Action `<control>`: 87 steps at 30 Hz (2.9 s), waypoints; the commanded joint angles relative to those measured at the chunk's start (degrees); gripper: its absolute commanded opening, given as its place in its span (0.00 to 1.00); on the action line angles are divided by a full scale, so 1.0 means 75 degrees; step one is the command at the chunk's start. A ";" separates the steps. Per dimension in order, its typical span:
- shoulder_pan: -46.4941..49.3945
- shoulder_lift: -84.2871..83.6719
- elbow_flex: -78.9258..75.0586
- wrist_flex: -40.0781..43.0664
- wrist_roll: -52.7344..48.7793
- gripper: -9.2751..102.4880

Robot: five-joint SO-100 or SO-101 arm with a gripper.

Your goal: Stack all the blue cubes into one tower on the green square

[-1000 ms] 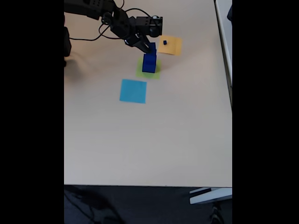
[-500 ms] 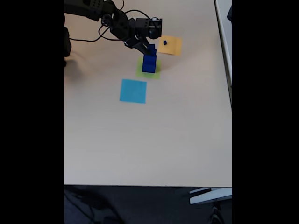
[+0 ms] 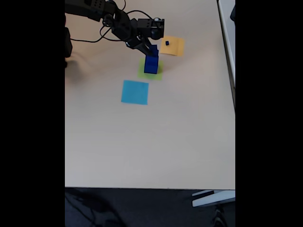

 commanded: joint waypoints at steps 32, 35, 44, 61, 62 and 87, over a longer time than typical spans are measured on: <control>0.0023 0.0047 0.0023 -0.0340 0.0047 0.14; 0.0012 0.0047 0.0047 -0.0352 0.0070 0.14; 0.0000 0.0059 0.0070 -0.0387 0.0059 0.17; -0.0035 0.0059 0.0141 -0.0457 0.0129 0.19; -0.0035 0.0059 0.0152 -0.0457 0.0129 0.19; -0.0129 0.0129 0.0070 -0.1137 -0.0082 0.26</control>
